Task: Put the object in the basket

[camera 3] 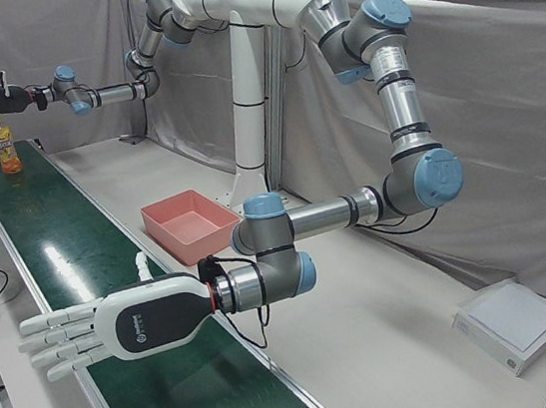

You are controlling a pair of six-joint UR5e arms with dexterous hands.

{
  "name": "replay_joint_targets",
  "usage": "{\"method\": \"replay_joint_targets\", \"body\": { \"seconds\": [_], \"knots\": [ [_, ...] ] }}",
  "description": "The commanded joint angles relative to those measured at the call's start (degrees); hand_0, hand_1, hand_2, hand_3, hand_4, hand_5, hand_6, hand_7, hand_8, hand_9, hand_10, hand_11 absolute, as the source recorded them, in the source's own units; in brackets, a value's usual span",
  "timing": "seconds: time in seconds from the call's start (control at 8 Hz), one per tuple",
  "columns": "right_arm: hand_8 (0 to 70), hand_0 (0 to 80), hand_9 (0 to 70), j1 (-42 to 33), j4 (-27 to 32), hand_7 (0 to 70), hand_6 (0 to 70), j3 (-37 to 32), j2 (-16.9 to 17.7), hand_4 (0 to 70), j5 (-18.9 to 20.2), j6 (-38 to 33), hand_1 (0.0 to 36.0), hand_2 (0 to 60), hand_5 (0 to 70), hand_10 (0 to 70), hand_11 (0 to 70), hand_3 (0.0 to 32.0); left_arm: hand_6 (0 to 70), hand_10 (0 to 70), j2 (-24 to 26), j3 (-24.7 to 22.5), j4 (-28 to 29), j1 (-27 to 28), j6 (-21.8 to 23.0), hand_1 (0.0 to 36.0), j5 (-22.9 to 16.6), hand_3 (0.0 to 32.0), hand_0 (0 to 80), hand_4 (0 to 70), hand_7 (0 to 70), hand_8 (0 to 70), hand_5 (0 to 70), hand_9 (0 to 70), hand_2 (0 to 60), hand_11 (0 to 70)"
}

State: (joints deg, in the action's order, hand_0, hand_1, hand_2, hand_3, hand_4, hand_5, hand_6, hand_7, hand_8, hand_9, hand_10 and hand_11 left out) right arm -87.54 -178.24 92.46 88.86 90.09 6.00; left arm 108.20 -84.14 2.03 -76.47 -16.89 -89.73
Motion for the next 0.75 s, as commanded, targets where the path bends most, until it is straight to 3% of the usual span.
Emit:
{"method": "replay_joint_targets", "body": {
  "seconds": [0.0, 0.25, 0.5, 0.62],
  "knots": [
    [0.0, 0.0, 0.0, 0.0, 0.0, 0.0, 0.0, 0.0, 0.0, 0.0, 0.0, 0.0, 0.0, 0.0, 0.0, 0.0, 0.0, 0.0, 0.0, 0.0, -6.6, -2.2, 3.0, 0.4, 7.2, 11.2, 10.3, 4.8, 60.4, 0.0, 0.0, 0.0, 0.0, 0.0, 0.0, 0.0],
    [0.0, 0.0, 0.0, 0.0, 0.0, 0.0, 0.0, 0.0, 0.0, 0.0, 0.0, 0.0, 0.0, 0.0, 0.0, 0.0, 0.0, 0.0, 0.0, 0.0, -4.2, -2.1, 4.1, 2.0, 9.3, 13.3, 2.9, 0.4, 64.0, 0.0, 0.0, 0.0, 0.0, 0.0, 0.0, 0.0],
    [0.0, 0.0, 0.0, 0.0, 0.0, 0.0, 0.0, 0.0, 0.0, 0.0, 0.0, 0.0, 0.0, 0.0, 0.0, 0.0, 0.0, 0.0, 0.0, 0.0, -3.5, -1.3, 3.6, 9.5, 9.5, 15.4, 2.8, 0.0, 75.1, 0.0, 0.0, 0.0, 4.9, 0.0, 0.0, 0.0],
    [0.0, 0.0, 0.0, 0.0, 0.0, 0.0, 0.0, 0.0, 0.0, 0.0, 0.0, 0.1, 0.0, 0.0, 0.0, 0.0, 0.0, 0.0, 0.0, 0.0, -3.5, -1.3, 3.5, 9.4, 9.5, 16.1, 2.9, 0.0, 78.8, 0.0, 0.0, 0.0, 10.3, 0.0, 0.0, 0.0]
  ]
}}
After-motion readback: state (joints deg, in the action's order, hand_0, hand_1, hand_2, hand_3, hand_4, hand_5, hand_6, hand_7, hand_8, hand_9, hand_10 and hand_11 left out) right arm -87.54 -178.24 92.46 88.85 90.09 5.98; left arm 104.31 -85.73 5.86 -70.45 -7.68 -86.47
